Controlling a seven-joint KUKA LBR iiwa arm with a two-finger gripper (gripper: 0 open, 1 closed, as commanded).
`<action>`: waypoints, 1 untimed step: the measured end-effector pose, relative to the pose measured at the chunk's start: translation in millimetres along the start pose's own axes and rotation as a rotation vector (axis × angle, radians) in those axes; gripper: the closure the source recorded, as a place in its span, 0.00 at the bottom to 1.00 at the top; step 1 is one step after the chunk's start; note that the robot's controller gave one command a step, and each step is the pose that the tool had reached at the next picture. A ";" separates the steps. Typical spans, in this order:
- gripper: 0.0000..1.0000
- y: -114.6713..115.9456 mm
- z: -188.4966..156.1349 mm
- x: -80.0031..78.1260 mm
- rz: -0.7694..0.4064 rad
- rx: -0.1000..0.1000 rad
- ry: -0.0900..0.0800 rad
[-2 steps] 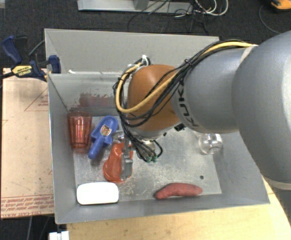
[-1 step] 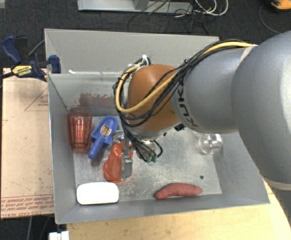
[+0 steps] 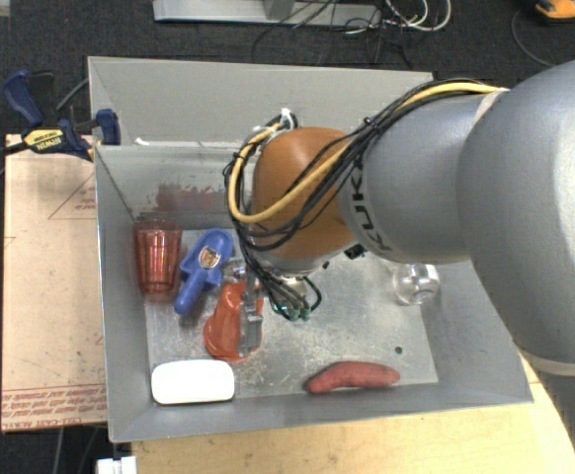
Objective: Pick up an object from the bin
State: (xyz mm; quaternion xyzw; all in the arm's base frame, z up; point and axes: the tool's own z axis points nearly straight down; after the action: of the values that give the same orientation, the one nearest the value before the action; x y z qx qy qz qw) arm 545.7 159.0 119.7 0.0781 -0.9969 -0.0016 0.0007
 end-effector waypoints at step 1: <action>1.00 0.0 0.0 0.0 0.000 0.000 0.000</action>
Offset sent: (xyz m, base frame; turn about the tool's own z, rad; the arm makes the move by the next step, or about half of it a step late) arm 0.0000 0.0000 0.0000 0.0000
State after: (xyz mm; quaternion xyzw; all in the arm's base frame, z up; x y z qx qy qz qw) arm 545.8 158.9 119.7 0.0779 -0.9970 -0.0017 0.0007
